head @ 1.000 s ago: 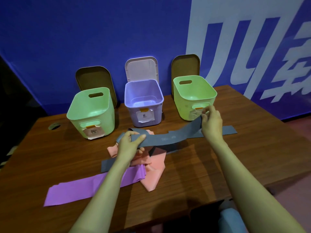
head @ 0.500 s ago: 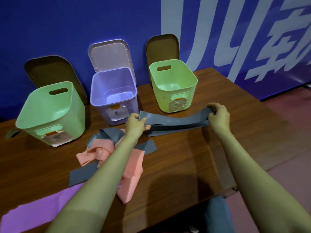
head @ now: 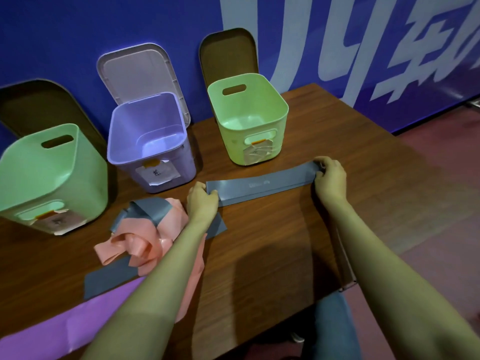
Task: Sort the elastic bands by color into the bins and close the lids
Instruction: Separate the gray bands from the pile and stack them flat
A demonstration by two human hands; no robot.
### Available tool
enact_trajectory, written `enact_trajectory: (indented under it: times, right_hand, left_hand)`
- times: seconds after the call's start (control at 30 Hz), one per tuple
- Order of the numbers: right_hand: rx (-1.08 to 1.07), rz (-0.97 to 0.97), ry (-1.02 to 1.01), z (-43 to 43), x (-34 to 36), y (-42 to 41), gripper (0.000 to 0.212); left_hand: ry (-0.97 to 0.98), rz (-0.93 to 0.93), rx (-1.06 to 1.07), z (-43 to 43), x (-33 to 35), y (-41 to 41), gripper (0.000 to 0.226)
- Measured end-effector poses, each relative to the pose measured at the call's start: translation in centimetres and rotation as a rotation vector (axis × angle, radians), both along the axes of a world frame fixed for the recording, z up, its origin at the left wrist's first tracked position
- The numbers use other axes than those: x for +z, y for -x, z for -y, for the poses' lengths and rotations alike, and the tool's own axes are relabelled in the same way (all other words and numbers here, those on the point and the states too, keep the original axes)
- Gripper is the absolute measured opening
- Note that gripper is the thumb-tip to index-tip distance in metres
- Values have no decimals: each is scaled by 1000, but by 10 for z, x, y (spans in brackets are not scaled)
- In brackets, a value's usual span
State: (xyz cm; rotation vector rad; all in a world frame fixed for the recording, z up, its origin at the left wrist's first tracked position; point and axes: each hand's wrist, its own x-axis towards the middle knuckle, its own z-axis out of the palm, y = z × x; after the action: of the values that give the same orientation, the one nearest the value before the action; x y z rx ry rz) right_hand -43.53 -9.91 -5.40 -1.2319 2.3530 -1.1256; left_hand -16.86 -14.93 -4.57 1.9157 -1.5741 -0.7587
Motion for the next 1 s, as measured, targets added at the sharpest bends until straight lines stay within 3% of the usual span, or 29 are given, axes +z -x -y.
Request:
enact_trajectory:
  times: [0.33,0.57,0.73,0.83,0.93,1.0]
  right_hand:
    - [-50,-64,15,4,-5,-2,49]
    - [-19,-128,-53,1,-5,-3,45]
    - [-57,-285,-185,2,-5,-9,37]
    - [-74,-313,-249,-5,2,-19,33]
    - [16,-381,-160,-20,11,-49,31]
    - [136,-400,-75,-37,18,-84,30]
  left_hand:
    - [28,-149,17,-8,7,0,16]
    - [-16,-89,-14,-14,-2,-3,23]
    - [107,56,-31,-20,-1,-4,37]
    - [171,266,-185,-29,1,-1,25]
    - [115,432,-331,-43,5,0,32]
    - [126,417,-358,-58,9,-10,38]
